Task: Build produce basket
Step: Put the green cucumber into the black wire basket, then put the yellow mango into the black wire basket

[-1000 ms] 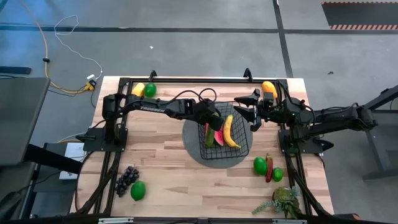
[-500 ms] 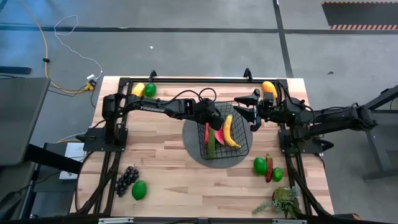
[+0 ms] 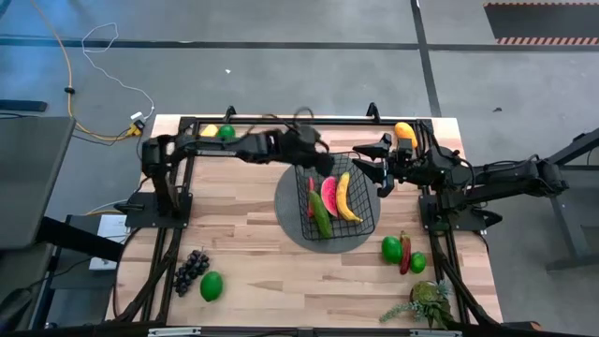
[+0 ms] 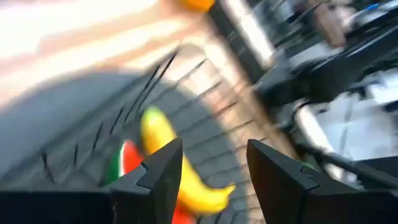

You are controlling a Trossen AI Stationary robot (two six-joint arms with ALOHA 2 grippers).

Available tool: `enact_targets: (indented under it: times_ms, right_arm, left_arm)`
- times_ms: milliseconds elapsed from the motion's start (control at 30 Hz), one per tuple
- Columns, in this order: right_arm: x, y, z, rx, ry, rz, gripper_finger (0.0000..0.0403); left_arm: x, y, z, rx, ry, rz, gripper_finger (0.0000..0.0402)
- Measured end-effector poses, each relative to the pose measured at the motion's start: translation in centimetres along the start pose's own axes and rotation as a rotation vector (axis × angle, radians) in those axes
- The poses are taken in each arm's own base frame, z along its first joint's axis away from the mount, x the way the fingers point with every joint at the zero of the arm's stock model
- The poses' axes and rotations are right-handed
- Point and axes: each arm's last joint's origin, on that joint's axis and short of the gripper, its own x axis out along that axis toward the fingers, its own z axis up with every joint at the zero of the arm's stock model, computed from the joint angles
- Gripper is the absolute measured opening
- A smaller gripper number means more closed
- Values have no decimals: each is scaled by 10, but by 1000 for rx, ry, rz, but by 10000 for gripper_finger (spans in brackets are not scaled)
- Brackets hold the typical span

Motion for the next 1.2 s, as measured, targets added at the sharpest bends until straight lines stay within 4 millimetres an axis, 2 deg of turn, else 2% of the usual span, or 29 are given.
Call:
enact_targets:
  times_ms: [67, 167, 267, 433, 533, 633, 700, 767, 900, 1033, 1200]
  right_arm:
    - [0, 0, 0, 11, 2, 0, 178]
    - [0, 0, -2, 18, 19, -5, 178]
    - [0, -1, -4, 30, 44, -13, 178]
    - [1, -2, -7, 57, 62, -19, 178]
    - [2, -1, -4, 40, 75, -23, 178]
    - [5, 0, -1, -20, 90, -25, 178]
    - [6, 1, 0, -57, 96, -24, 178]
    - [6, 1, 0, -76, 97, -24, 178]
    - [6, 1, 0, -74, 101, -25, 178]
    - [6, 1, -2, -59, 118, -18, 178]
    - [5, 1, -2, -59, 131, -4, 178]
  left_arm:
    - [-16, -7, 13, 42, -70, -51, 170]
    - [-51, -20, 32, 176, -180, -114, 170]
    - [-94, -34, 40, 318, -264, -165, 170]
    - [-161, -59, 33, 527, -383, -189, 140]
    - [-194, -68, 25, 612, -440, -162, 103]
    - [-219, -70, 17, 687, -452, -138, 54]
    - [-232, -70, 12, 718, -442, -136, 19]
    - [-239, -67, 6, 730, -445, -145, 7]
    - [-242, -49, -15, 699, -487, -195, 11]
    - [-236, -21, -40, 644, -554, -259, 2]
    - [-239, 7, -64, 678, -612, -359, 1]
